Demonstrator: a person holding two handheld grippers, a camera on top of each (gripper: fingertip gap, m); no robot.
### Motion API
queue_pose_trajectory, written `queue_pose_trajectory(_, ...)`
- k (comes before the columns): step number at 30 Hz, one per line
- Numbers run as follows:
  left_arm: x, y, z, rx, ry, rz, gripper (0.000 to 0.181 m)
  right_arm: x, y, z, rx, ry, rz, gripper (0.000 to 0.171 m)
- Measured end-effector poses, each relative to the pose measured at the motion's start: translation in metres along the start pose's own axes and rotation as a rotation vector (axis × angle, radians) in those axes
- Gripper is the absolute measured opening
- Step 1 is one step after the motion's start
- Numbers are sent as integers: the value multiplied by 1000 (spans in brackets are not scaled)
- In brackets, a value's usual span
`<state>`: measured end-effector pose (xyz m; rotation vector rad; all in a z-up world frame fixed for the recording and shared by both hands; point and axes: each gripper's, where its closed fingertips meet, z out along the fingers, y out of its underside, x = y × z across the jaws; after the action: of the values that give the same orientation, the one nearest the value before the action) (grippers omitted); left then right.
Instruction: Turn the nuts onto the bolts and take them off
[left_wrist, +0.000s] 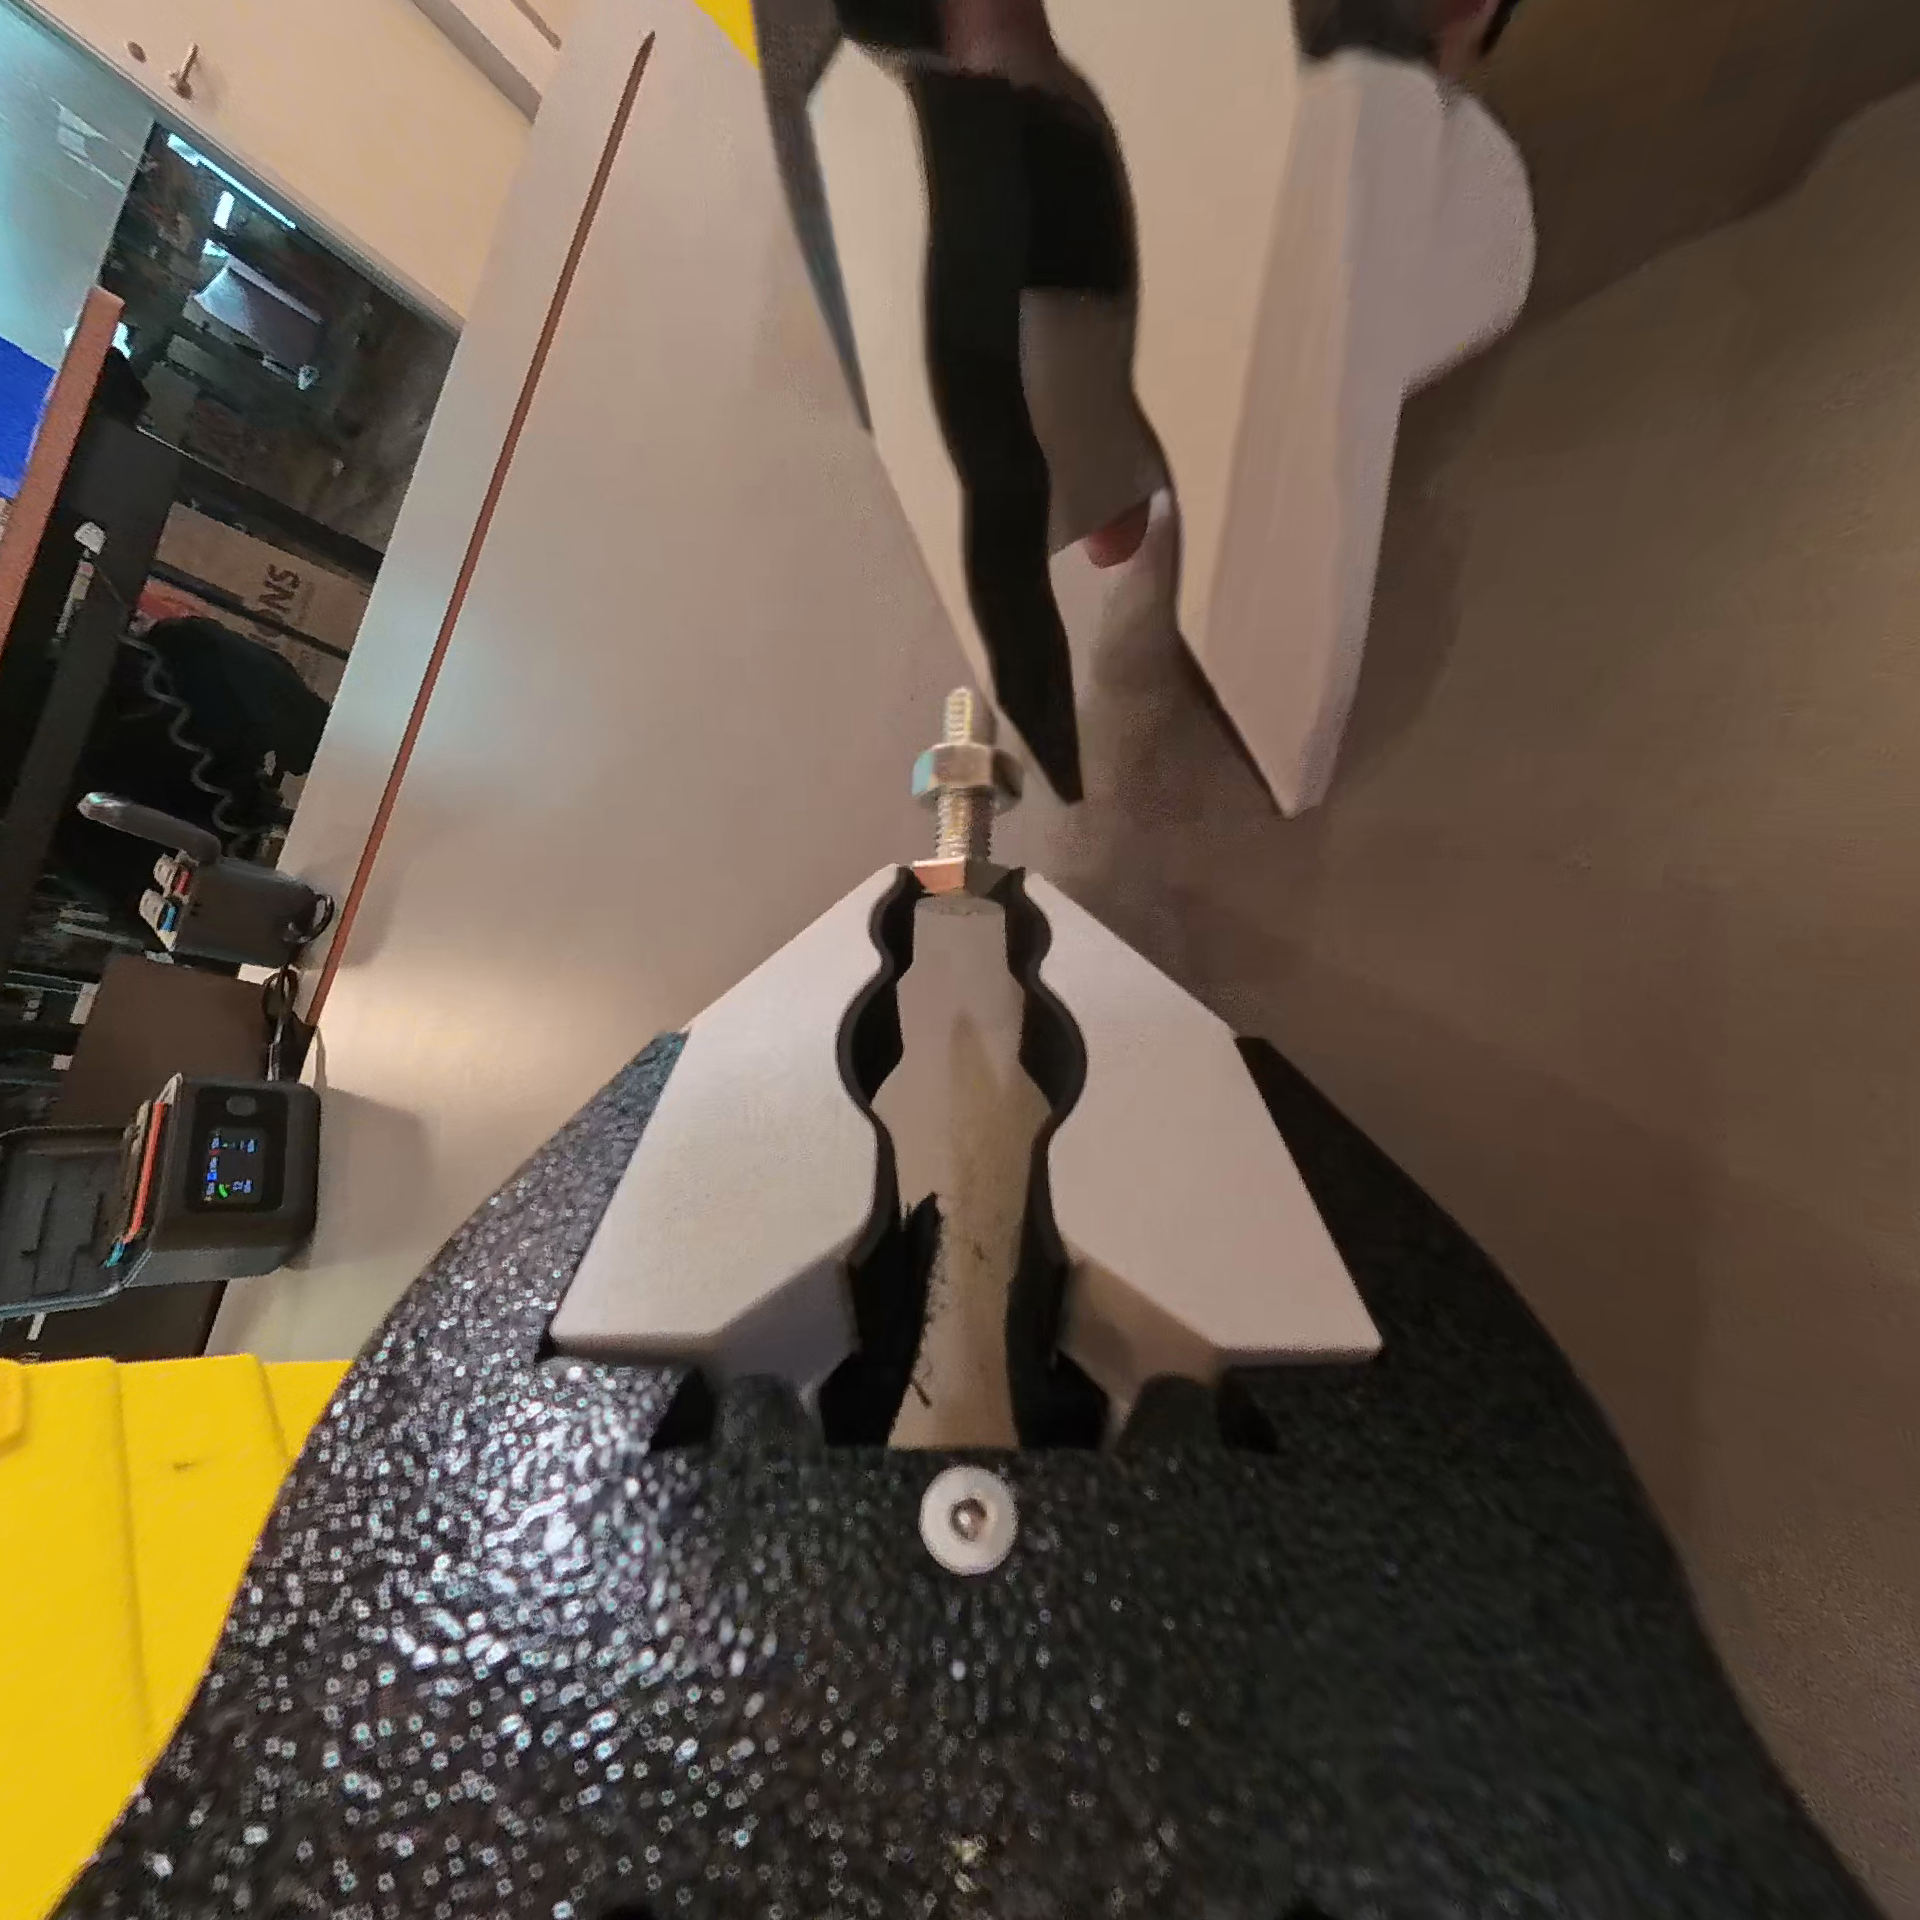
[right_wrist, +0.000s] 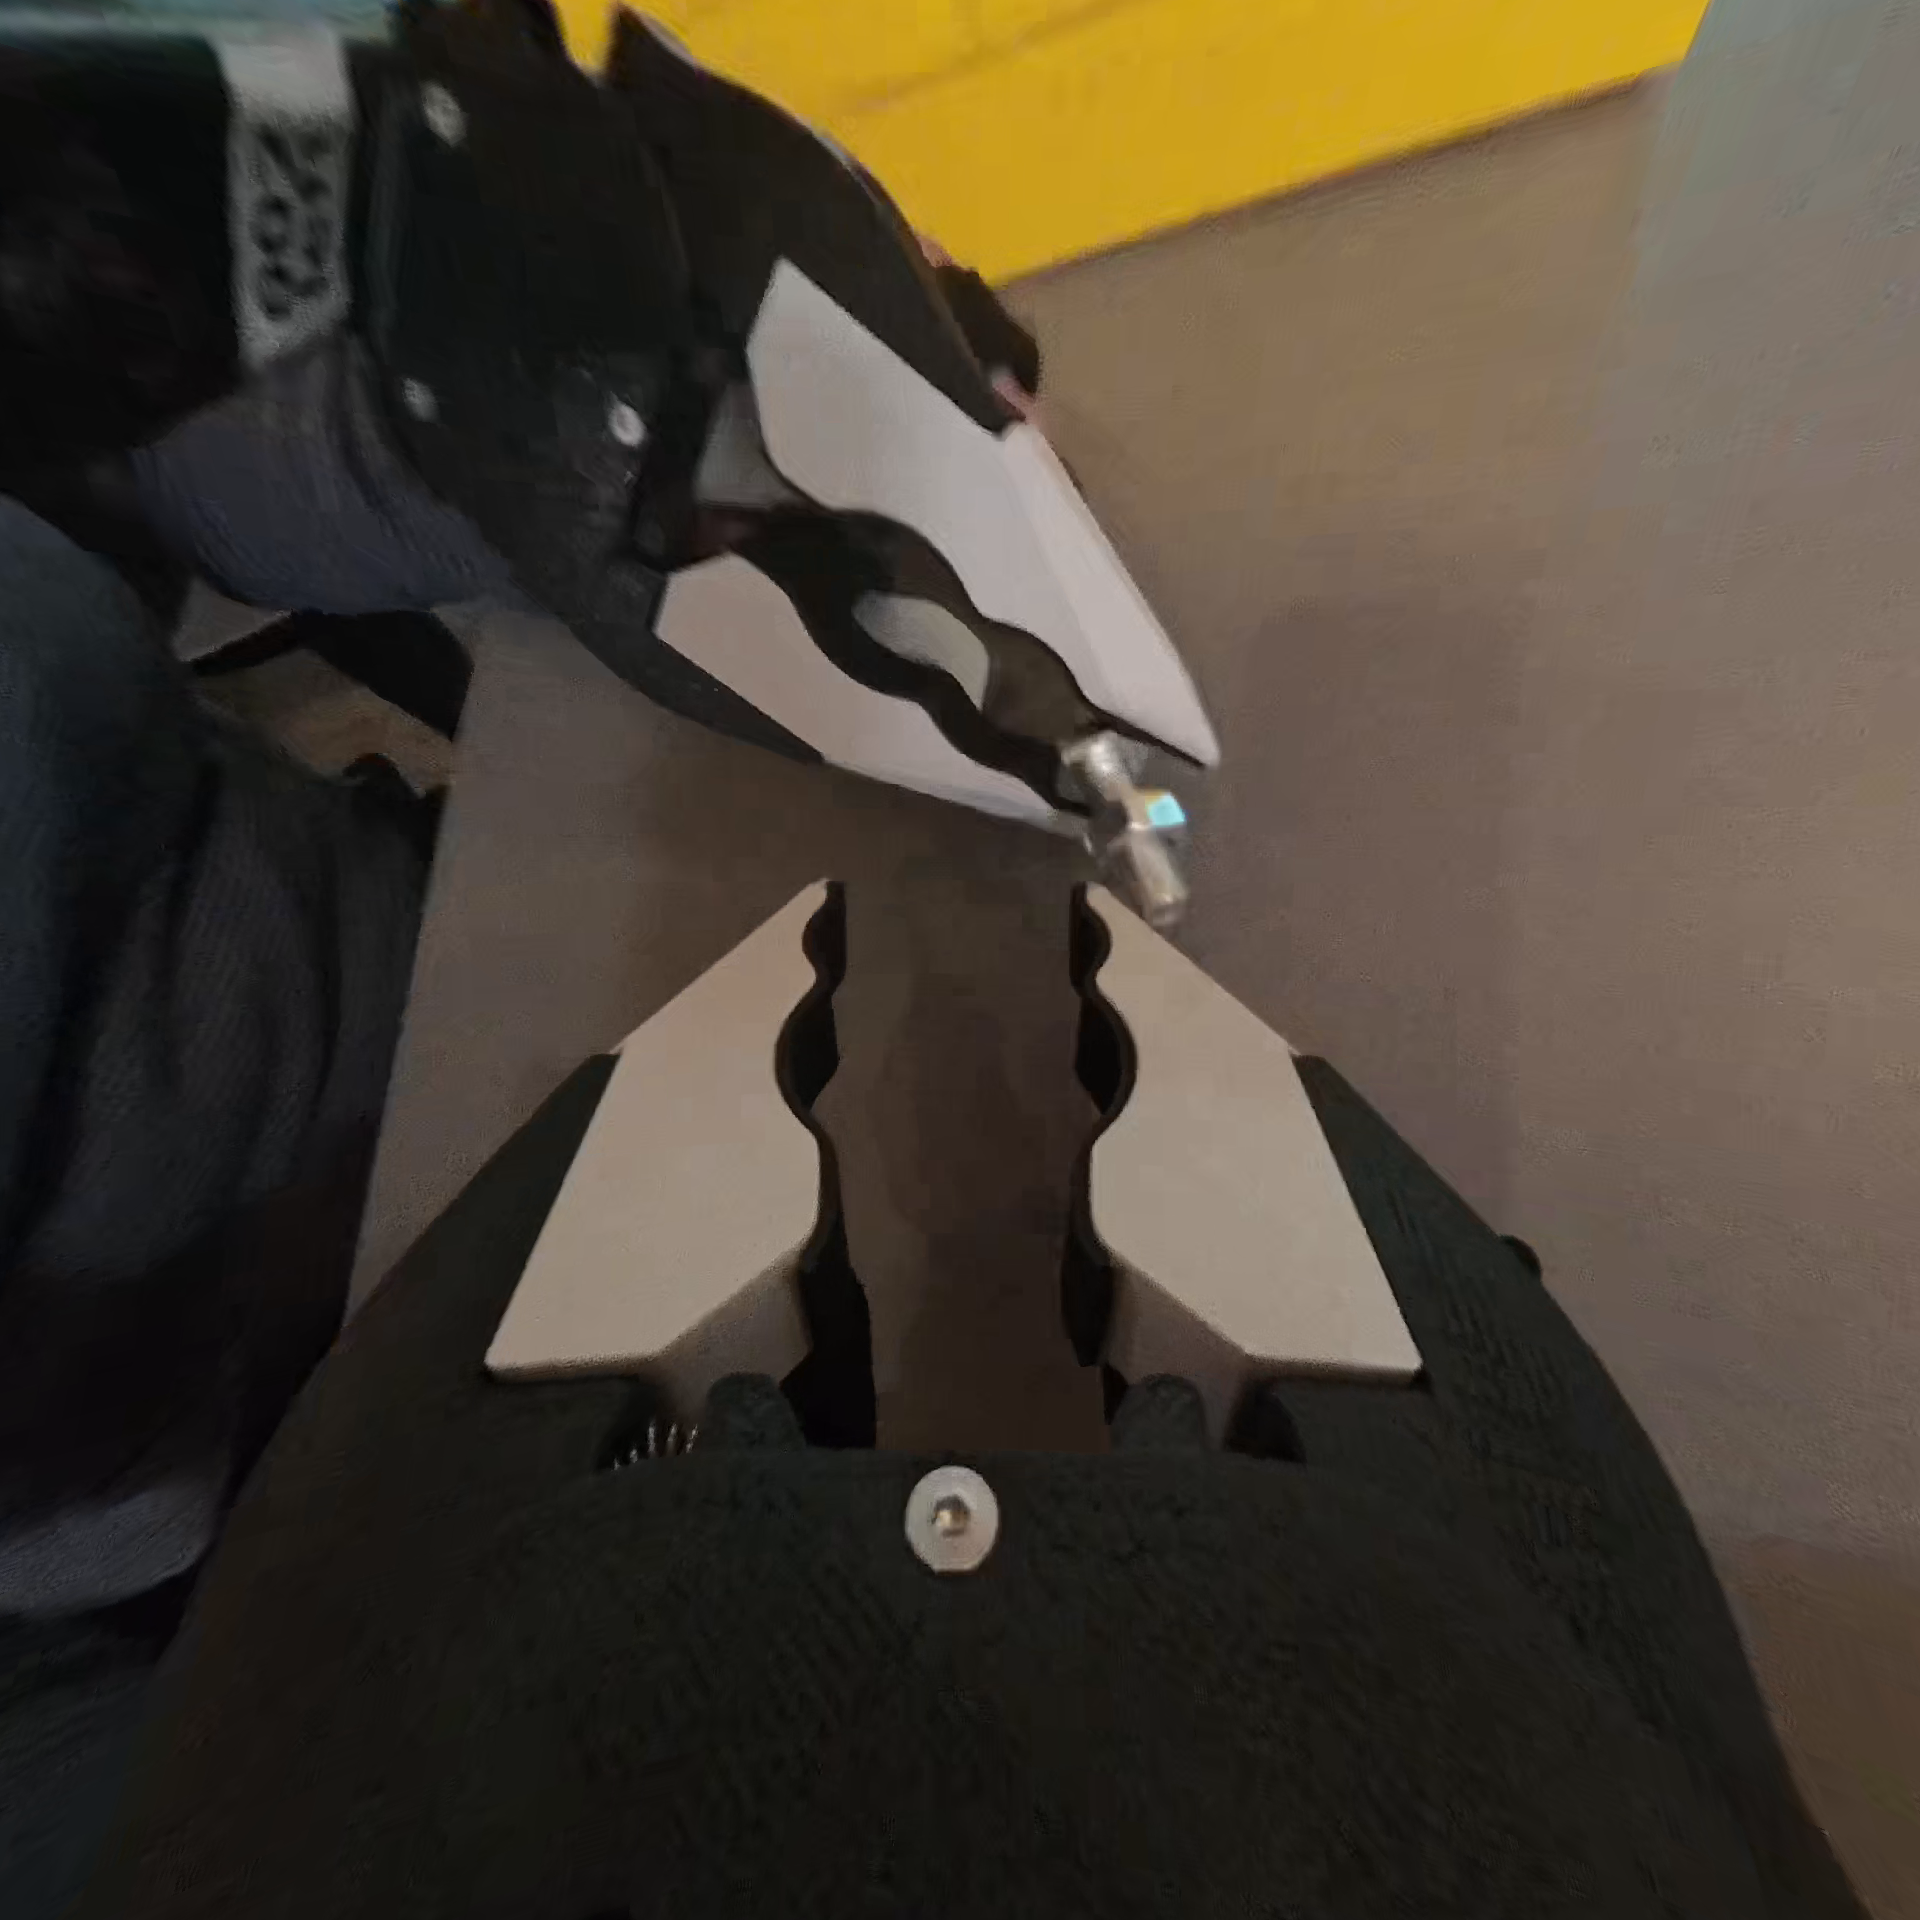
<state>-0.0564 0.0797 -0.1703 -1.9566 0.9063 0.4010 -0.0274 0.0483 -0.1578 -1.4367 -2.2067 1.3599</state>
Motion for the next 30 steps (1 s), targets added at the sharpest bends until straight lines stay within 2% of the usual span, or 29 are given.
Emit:
queue_pose_trajectory(1, 0, 0, 0, 4, 2, -7, 16, 7, 8, 1, -37, 31, 18, 45)
queue_pose_trajectory(6, -6, 2, -2, 26, 13, -105, 16, 18, 2, 3, -1, 90, -38, 42)
queue_pose_trajectory(12, -19, -1, -10, 141, 46, -320, 16, 19, -22, 2, 124, 108, -72, 44)
queue_pose_trajectory(20, -24, -9, -16, 214, 30, -330, 16, 12, -37, -5, 227, 34, -19, 46)
queue_pose_trajectory(24, -23, -23, -22, 302, 28, -324, 16, 9, -42, -9, 264, -11, 44, 49)
queue_pose_trajectory(30, -14, -23, -17, 248, 0, -181, 16, -6, -54, -16, 339, -65, -20, 51)
